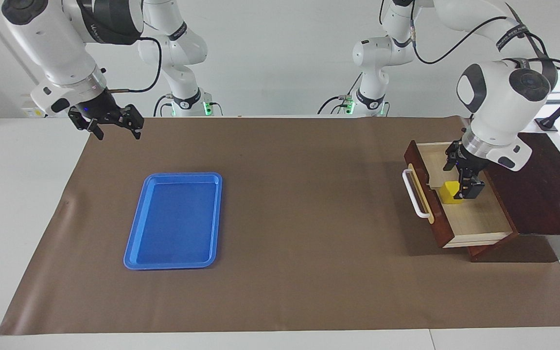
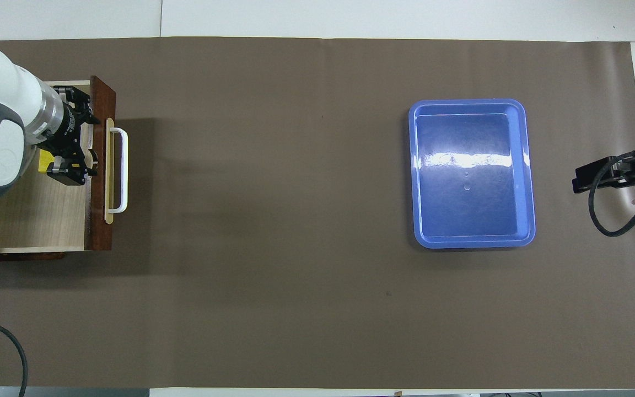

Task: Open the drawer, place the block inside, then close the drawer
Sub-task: 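Push the drawer shut with the left gripper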

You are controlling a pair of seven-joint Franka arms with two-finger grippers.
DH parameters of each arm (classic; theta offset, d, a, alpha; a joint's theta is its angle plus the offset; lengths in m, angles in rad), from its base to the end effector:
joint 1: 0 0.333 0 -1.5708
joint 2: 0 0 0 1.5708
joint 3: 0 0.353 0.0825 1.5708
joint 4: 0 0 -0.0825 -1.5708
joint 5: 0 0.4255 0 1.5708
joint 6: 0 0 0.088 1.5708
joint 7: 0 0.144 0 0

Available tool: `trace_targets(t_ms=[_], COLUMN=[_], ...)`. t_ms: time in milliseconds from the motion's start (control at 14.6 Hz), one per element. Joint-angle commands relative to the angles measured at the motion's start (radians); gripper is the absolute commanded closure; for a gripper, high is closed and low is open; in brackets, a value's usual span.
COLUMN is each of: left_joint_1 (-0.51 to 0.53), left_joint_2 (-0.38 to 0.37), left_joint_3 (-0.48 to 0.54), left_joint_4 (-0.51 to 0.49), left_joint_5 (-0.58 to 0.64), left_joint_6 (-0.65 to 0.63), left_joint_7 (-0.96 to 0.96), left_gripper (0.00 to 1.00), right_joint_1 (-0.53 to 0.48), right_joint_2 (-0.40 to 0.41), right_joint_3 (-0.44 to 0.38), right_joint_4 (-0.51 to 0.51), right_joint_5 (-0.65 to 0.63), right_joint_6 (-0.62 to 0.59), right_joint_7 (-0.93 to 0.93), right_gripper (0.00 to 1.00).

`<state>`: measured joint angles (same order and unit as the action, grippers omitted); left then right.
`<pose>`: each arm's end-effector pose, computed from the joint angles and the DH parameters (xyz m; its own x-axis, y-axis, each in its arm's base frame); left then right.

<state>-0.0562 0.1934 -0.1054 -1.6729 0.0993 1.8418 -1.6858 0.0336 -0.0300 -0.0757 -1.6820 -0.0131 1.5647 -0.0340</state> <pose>0.6582 -0.0915 0.4734 0.0729 0.9944 0.0770 0.9973 -0.0719 -0.0154 0.5772 -0.0268 0.5849 0.9961 -0.0078 -0.0876 -0.0071 -0.9999 0.0078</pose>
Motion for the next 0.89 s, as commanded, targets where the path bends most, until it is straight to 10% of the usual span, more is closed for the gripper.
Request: trace_targets(t_ms=[0,823], left_joint_1=[-0.017,0.096], left_joint_2=[-0.025,-0.031], left_joint_3=[0.013,0.015], left_joint_4=[-0.098,-0.123], left_joint_5=[0.017,0.060], left_joint_6=[0.062,0.140], left_joint_7=[-0.015,0.089], left_gripper=[0.00,0.00], right_joint_1=[-0.009,0.000], right_joint_2=[-0.022,-0.022], right_joint_3=[0.007,0.007], right_joint_4=[-0.030,-0.030], right_joint_5=[-0.033,-0.034], right_joint_6=[0.023,0.023], right_joint_7=[0.002,0.014], right_gripper=[0.00,0.00])
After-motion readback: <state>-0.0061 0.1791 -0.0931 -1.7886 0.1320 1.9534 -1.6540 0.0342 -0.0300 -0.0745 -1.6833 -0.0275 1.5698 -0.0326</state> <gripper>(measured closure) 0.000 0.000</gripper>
